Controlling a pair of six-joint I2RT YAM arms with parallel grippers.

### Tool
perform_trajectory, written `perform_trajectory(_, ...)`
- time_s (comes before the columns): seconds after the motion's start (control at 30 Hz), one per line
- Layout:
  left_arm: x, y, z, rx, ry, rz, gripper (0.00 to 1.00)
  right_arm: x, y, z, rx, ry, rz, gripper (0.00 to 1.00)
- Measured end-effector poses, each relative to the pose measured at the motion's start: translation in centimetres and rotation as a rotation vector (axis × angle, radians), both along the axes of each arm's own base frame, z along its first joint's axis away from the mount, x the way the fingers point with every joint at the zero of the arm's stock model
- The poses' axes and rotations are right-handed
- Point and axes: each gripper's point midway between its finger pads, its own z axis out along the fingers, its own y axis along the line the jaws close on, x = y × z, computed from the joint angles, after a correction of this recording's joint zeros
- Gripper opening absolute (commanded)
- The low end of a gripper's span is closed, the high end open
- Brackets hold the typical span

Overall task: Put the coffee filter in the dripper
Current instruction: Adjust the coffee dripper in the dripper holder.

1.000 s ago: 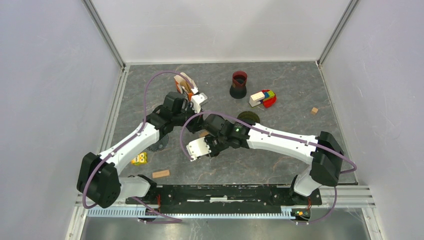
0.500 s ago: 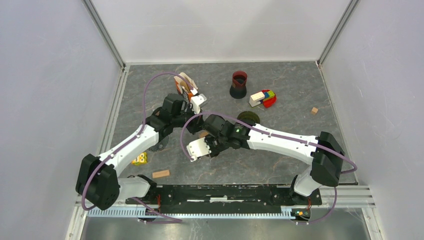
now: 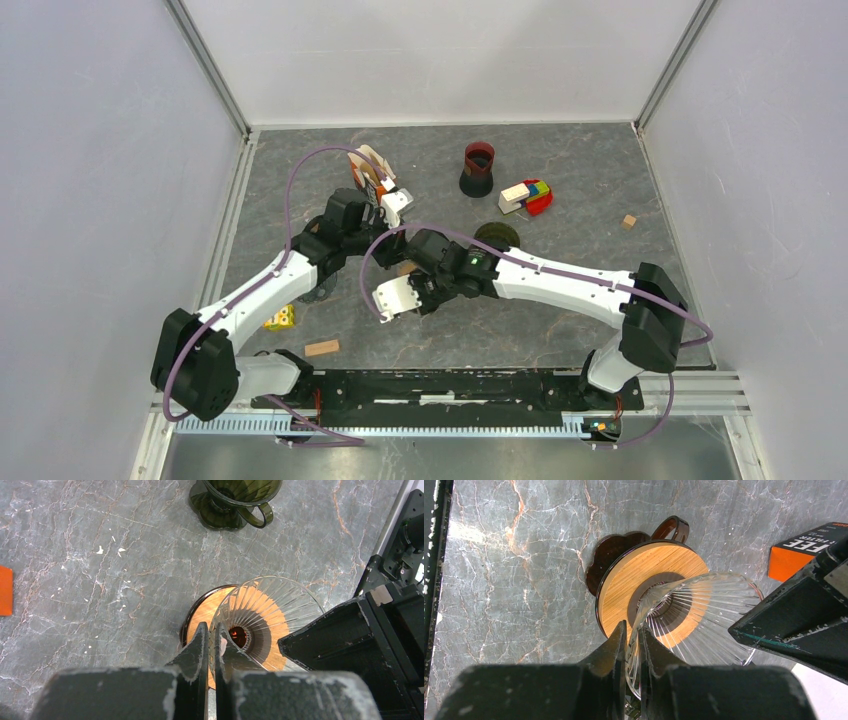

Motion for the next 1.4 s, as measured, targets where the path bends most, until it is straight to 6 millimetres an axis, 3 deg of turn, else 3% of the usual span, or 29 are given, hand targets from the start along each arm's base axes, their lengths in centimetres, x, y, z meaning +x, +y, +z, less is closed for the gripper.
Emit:
perform_trajectory(0.73,0.1,-0.1,-0.7,0.019,0.008,0.005,0.02,0.2,0.1,-0.6,-0.033,0.023,-0.023,0.01)
perform_trajectory(0.97,0.2,-0.2,-0.6,0.026,0.018,0.005,0.02,0.3,0.1,-0.2,-0.026,0.022,-0.032,0.23)
perform_trajectory(1.07,0.1,-0.3,-0.7,0.028,0.026,0.001,0.02,0.5,-0.1,-0.8,-0.039,0.044,-0.055,0.30)
perform_trajectory(1.4,-0.2,-0.6,-0.5,0.036,0.029,-0.008,0.02,1.2,-0.4,-0.2,-0.037,0.061,-0.096,0.55)
